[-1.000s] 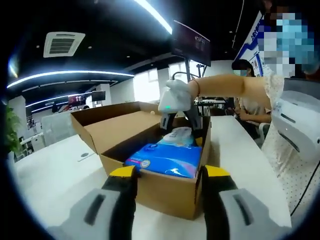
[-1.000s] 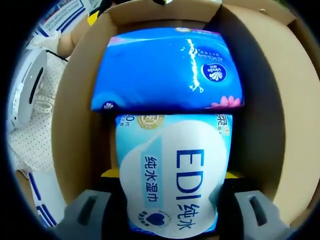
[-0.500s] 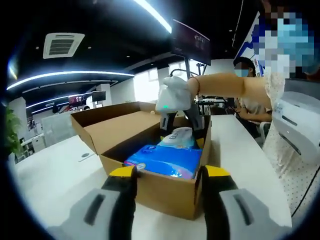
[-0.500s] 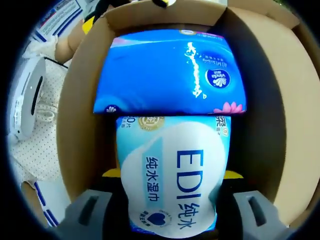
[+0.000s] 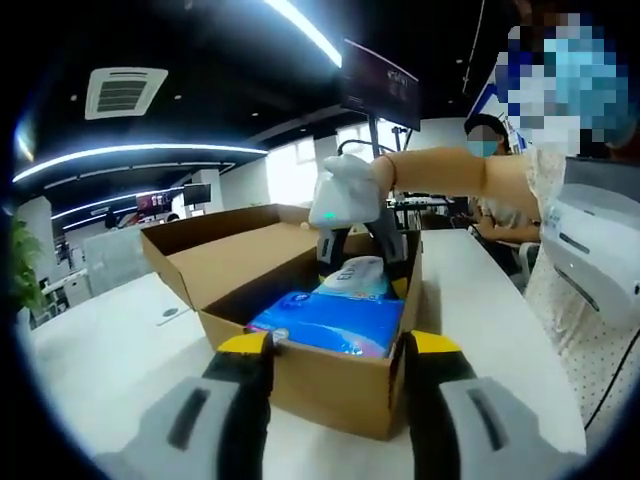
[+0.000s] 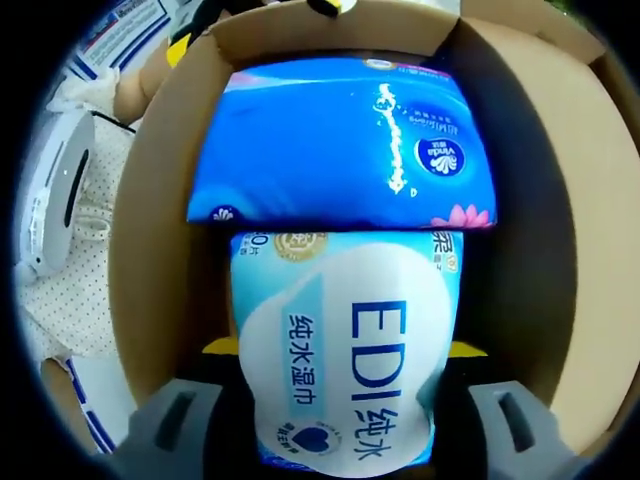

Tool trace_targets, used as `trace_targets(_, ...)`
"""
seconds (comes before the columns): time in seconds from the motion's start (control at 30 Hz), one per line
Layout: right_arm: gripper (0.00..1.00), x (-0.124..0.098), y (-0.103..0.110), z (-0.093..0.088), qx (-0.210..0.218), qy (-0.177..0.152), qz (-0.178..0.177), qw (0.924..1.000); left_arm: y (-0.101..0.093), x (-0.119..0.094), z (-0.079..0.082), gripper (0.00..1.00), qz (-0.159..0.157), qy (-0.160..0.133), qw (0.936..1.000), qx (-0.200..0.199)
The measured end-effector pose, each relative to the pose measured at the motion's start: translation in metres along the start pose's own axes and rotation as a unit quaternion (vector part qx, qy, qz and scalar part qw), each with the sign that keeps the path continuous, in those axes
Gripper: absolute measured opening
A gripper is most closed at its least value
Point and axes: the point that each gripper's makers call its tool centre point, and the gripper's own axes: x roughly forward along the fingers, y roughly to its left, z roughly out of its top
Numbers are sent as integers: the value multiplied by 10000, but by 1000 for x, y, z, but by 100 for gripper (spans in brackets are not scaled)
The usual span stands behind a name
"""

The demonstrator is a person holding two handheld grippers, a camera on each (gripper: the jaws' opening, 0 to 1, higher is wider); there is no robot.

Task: Operate the shoe box by opening the lid, removing the specified soft item, and placing it in the target area until the item is outside and the box remains undamaged.

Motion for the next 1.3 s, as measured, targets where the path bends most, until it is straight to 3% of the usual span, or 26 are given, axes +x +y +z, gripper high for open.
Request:
trace_targets(0.67,76,-1,-5,0,7,-44,95,9999,-1,2,2,55,-2,-34,10000,37)
trace_targets(1.0,76,-3,-8,3,26,-226,74,9997,0,1,2,55,-8,-55,10000,42)
trace_targets(1.3,75,-4,-9,5,9,-116,61,9999,1,0,2,55,-8,-42,10000,65)
